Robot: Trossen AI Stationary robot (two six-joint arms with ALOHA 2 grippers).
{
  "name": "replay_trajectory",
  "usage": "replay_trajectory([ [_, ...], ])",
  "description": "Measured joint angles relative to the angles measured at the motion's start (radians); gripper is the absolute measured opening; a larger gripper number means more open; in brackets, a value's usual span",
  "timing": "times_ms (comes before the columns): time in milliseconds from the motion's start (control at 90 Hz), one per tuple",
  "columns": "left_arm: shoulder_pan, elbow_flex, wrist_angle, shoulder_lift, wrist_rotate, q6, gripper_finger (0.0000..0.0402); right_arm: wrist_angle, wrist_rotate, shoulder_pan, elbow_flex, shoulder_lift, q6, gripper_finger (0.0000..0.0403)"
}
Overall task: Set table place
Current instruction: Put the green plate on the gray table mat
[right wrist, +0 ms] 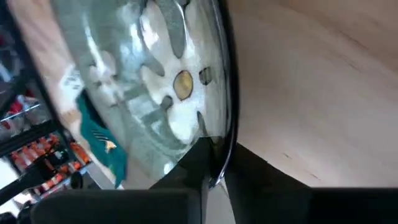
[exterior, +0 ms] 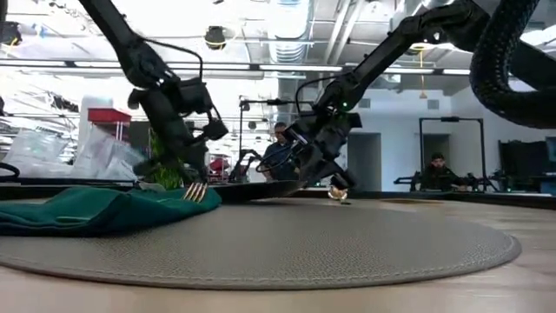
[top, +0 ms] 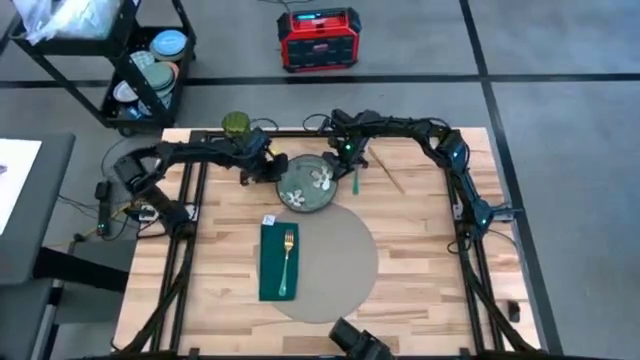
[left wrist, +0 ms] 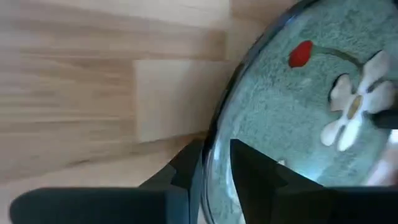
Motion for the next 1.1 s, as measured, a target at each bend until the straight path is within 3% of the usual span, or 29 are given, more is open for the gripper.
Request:
replay_trajectory([
  [378,-0.021,0.000,0.112,0.074,0.021,-0.031,0.0061,-0.018,-0.032,-0.004,0.000,0.000,-0.034,0.0010],
  [578,-0.021,-0.003,0.134,0.052,0.045,-0.028,0.0017,-0.024,-0.018,-0.004,0.000,0.000,-0.066,0.0004],
  [689,-0.038,-0.003,0.128,0.030,0.048,-0.028,0.0014,-0.033,-0.013,-0.001,0.000,-0.004,-0.080,0.0002],
  [1100,-0.128,-0.003,0.021,-0.115,0.065,-0.049,0.0006,-0.332,0.049,0.074,0.126,-0.008,-0.237,0.0001],
])
